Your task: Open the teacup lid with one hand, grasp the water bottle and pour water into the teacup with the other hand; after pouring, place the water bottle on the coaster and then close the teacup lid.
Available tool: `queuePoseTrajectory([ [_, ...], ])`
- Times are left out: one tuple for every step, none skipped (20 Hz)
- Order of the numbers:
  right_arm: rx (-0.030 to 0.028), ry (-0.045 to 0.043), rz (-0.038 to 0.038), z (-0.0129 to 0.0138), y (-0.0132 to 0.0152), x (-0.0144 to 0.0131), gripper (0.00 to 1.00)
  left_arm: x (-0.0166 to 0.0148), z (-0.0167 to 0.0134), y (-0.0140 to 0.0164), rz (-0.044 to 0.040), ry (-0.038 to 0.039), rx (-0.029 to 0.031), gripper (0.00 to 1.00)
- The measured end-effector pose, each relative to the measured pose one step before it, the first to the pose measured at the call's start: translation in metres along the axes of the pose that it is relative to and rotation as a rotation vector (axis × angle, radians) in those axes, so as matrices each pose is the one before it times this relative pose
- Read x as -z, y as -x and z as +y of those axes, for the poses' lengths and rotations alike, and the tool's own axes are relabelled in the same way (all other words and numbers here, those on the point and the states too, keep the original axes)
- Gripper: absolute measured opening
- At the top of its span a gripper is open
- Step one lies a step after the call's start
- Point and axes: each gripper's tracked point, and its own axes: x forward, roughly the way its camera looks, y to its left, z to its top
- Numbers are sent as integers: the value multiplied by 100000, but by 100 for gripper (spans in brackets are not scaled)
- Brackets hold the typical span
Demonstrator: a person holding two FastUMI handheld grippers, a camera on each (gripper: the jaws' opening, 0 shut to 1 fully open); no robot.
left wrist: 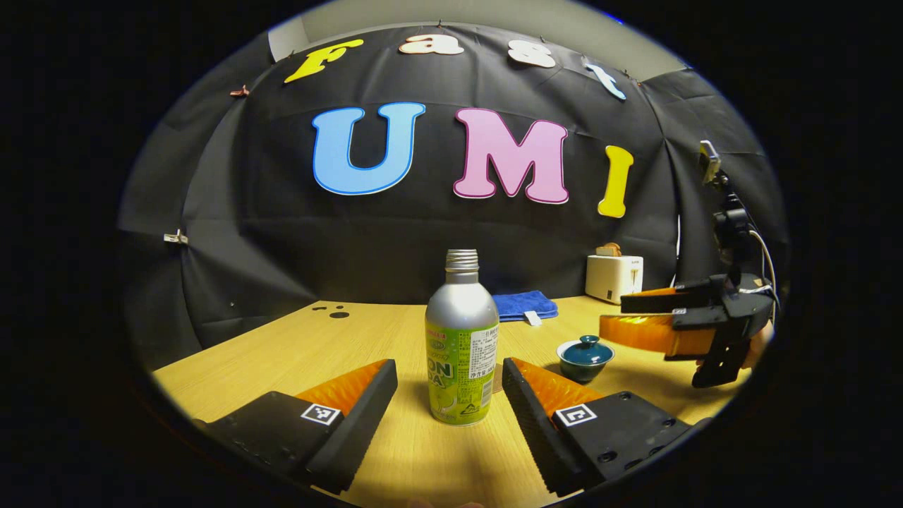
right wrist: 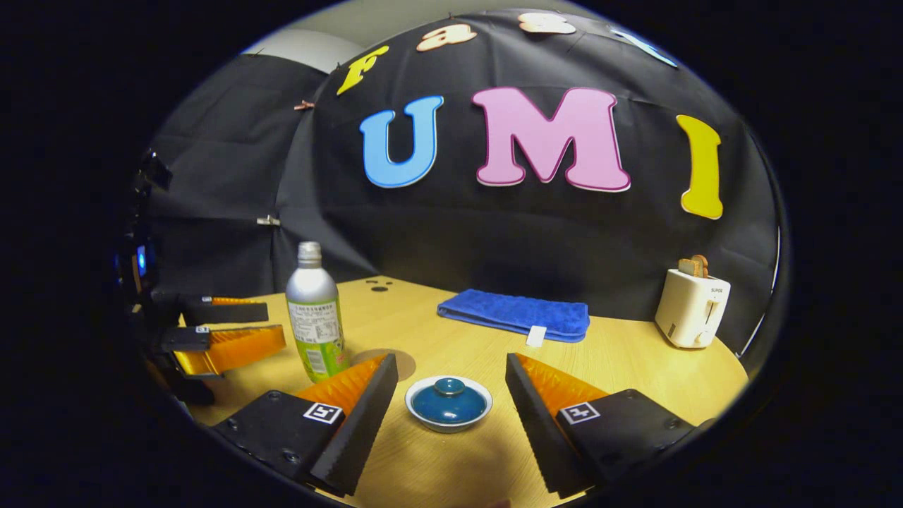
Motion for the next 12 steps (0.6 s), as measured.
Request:
queuePoseTrajectory([
  [23,-732,1684,66,-412,388,90,-12,-43,-58,37,329,274,95],
  [-547,-1401,1609,283,-455,399,88,102,26,-150,202,176,224,95],
  [174,-1440,1108,38,-319,204,87,-24,-35,-103,82,-22,329,95],
  [69,-865,696,-90,-399,66,78,12,5,0,-124,-62,317,95],
  [852,-453,1024,-239,-308,177,80,-53,-30,41,-47,7,269,95],
  [338,-466,723,15,-200,72,77,61,50,-48,-111,185,274,95],
  [-530,-583,685,185,-242,125,74,-34,-41,-62,14,266,325,95],
  [310,-866,1086,-53,-178,316,73,80,10,-26,-14,250,222,95],
  [372,-762,556,-176,-284,138,69,-1,-44,-82,102,219,236,95],
  [405,-599,797,-146,-284,268,65,142,-15,-81,241,237,253,95],
  [-360,-824,1175,51,-238,419,57,14,-12,29,129,165,209,95],
  [-672,-679,968,152,-238,250,56,100,49,34,104,107,69,95],
])
